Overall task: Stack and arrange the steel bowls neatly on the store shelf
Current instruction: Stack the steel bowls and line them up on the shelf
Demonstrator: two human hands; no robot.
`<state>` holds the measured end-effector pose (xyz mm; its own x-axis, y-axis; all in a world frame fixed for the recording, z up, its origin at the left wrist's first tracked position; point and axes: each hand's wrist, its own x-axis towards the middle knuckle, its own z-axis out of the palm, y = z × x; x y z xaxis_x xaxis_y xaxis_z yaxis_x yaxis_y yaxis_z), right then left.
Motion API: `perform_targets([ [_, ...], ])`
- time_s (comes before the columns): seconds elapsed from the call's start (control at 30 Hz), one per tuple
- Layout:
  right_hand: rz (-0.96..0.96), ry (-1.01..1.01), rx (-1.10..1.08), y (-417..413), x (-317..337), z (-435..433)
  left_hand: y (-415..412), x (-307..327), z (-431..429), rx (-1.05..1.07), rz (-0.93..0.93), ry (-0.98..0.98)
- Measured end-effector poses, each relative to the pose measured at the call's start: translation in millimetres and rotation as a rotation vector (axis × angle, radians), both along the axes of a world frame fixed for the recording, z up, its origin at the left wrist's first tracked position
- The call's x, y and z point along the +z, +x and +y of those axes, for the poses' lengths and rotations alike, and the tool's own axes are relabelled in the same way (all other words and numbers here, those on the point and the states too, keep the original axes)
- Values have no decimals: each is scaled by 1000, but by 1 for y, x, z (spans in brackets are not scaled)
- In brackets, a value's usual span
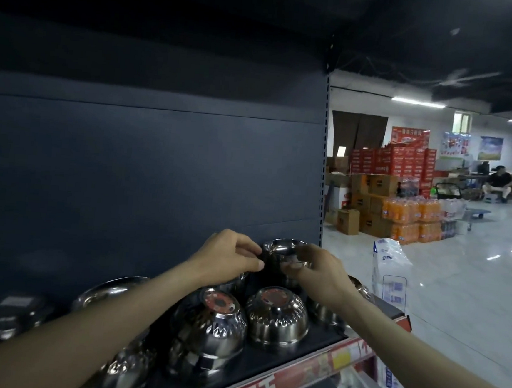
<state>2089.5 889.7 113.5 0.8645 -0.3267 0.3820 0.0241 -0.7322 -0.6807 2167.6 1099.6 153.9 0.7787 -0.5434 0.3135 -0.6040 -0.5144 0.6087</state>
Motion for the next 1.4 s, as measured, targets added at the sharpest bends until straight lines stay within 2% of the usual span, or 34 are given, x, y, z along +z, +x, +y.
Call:
perform_targets([
  [0.17, -4, 79, 57, -25, -2, 31, -30, -11, 35, -32, 83, -76],
  [0.3, -33, 266, 155, -37, -3, 56, -41, -12, 64, -41, 142, -200],
  [0.5, -19, 266, 194, -59, -7, 71, -52, -14, 100, -30, 154, -299],
  [0.57, -20, 277, 193, -64, -9, 71, -51, -13, 109, -25, 105, -225],
  [0.73, 72, 300, 158, -70, -32, 75, -44, -12, 118, -1, -68, 214],
  [0.93, 201, 289, 151, -61, -63, 95, -37, -8, 104, 7, -17, 583],
  [1.2, 219, 384, 142, -57, -82, 116, -19, -16, 108, 73, 63, 709],
  [1.4, 132, 394, 164, -40, -108, 115, -6, -34, 109, 77, 52, 641],
])
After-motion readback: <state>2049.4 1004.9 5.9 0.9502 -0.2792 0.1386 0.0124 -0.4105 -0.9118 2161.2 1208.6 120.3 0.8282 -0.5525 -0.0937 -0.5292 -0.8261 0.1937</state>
